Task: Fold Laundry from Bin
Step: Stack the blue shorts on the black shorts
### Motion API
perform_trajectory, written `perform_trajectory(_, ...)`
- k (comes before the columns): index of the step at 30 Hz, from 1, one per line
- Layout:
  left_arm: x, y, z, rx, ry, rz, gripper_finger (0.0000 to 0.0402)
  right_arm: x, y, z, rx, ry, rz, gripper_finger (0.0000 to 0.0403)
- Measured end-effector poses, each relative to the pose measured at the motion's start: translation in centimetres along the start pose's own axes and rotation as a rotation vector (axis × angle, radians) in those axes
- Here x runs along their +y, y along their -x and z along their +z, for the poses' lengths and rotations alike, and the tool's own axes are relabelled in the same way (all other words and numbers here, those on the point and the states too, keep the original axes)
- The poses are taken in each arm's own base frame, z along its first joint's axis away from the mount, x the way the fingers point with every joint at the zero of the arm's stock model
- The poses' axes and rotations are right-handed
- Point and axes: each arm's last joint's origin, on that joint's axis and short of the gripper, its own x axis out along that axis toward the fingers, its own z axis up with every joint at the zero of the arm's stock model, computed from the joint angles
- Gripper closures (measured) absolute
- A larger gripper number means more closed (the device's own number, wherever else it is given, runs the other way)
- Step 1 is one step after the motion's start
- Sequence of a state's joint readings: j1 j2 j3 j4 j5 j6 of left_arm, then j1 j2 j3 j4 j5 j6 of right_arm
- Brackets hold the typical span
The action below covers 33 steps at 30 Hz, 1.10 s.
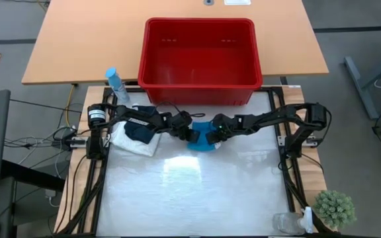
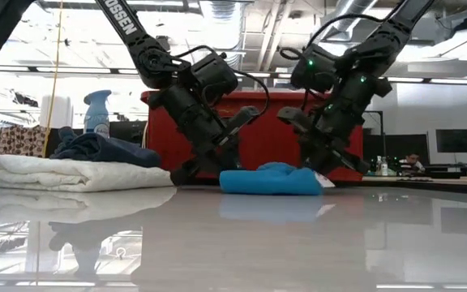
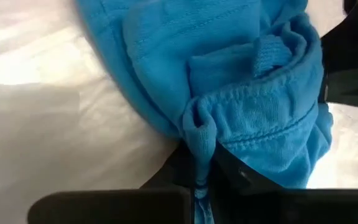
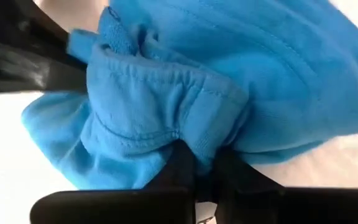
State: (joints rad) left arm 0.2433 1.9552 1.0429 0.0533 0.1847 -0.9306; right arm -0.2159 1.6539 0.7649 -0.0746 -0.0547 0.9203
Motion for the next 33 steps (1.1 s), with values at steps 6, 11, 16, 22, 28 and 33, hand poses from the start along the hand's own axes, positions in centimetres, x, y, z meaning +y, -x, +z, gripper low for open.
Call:
perform_trajectory(6, -1.0, 2.0, 0.3, 0.018, 0.012, 0.005, 0.0400, 1.8, 1.6, 1.4, -0.051, 0.012, 0.069, 0.0362)
perform_trajectory(11, -2.0, 4.6, 0.7, -0.010, -0.022, 0.052, 0.0401, 3.7, 2.3, 2.1, -0.078, 0.027, 0.117, 0.0362)
perform_trajectory(16, -2.8, 7.7, 0.7, -0.040, -0.040, 0.081, 0.0401, 6.2, 3.6, 3.4, -0.123, 0.064, 0.186, 0.0362)
perform_trajectory(22, -3.8, 12.3, 0.6, -0.124, -0.052, 0.106, 0.0401, 8.7, 5.5, 5.2, -0.192, 0.099, 0.251, 0.0362)
perform_trajectory(28, -4.0, 16.5, 0.1, -0.190, -0.063, 0.145, 0.0401, 11.1, 6.7, 6.9, -0.265, 0.137, 0.290, 0.0362)
perform_trajectory(33, -3.5, 19.8, -0.7, -0.241, -0.063, 0.221, 0.0401, 14.2, 5.8, 8.9, -0.289, 0.191, 0.313, 0.0362)
